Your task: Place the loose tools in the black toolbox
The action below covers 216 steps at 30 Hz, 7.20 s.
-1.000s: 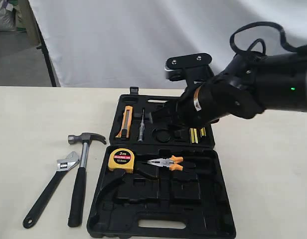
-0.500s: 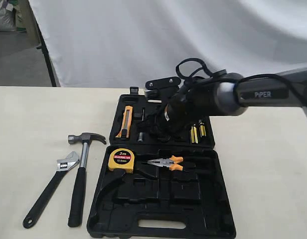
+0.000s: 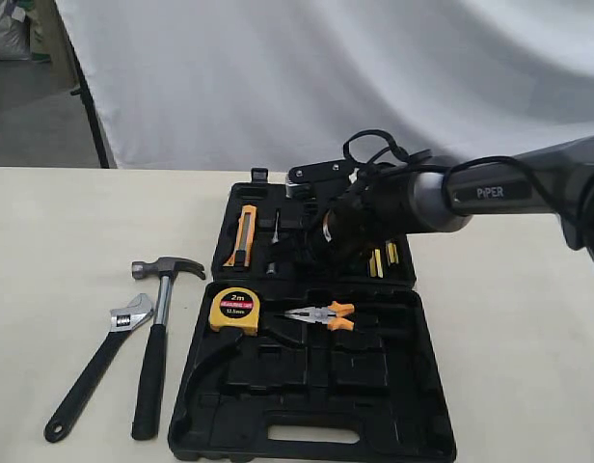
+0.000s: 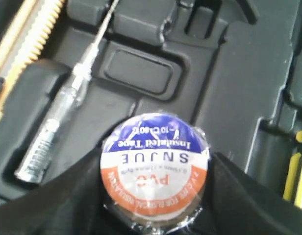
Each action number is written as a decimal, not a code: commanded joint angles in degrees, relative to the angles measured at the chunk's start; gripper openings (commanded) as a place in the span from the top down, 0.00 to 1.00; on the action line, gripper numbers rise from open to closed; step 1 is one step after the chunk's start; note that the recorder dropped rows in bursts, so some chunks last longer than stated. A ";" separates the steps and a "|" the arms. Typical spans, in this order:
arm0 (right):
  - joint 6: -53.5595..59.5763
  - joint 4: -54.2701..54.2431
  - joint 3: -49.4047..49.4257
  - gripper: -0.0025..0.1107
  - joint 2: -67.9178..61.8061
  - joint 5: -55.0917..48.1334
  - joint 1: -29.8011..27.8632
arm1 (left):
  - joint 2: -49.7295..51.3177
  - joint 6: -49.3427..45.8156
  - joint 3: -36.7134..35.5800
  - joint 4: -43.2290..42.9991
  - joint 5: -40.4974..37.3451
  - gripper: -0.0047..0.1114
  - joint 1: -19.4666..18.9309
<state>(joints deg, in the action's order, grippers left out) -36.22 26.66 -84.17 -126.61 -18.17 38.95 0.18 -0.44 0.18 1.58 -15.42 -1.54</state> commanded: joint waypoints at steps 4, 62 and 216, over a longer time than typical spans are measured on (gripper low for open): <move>-0.17 0.19 -0.38 0.98 -1.62 0.84 -0.59 | -0.18 0.44 -0.18 0.21 -0.05 0.95 -0.20; 2.18 1.91 -1.74 0.39 3.93 10.38 4.98 | -0.18 0.44 -0.18 0.33 -0.05 0.95 -0.20; 71.38 -49.07 -5.77 0.32 6.45 -17.90 -8.68 | -0.18 0.44 -0.18 0.26 -0.05 0.95 -0.20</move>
<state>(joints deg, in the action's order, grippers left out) 38.24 -22.26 -90.08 -121.01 -38.33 29.26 0.18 -0.44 0.18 1.58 -15.42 -1.54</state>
